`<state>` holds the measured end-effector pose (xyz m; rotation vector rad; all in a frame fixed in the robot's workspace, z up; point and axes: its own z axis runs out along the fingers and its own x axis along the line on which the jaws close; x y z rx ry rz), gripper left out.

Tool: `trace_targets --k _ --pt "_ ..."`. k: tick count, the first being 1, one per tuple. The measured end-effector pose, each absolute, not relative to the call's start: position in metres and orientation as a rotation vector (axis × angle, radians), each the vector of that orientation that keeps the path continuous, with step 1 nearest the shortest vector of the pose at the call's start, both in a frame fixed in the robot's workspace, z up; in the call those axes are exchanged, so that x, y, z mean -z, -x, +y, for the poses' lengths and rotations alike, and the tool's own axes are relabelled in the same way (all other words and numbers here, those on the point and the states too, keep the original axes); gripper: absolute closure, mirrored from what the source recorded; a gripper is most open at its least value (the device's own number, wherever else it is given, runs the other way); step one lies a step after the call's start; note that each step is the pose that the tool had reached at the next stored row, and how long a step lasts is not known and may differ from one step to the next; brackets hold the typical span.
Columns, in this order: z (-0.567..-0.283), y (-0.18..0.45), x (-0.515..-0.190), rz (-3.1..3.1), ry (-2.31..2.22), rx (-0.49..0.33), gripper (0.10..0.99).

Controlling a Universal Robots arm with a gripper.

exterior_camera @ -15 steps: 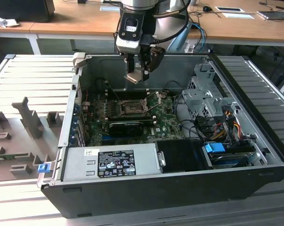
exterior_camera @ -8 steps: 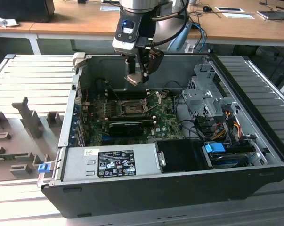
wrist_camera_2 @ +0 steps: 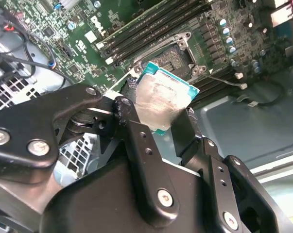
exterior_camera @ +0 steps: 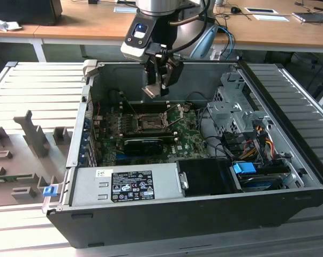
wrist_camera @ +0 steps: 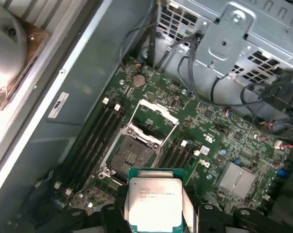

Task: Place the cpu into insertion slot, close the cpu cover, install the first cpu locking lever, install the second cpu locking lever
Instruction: 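Place the cpu into insertion slot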

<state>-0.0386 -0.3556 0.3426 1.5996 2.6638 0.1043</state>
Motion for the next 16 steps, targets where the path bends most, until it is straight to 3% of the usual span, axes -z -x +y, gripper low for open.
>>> trace_targets --k 16 --pt "-0.3555 0.0386 -0.3367 2.545 -1.774 -0.1 0.557"
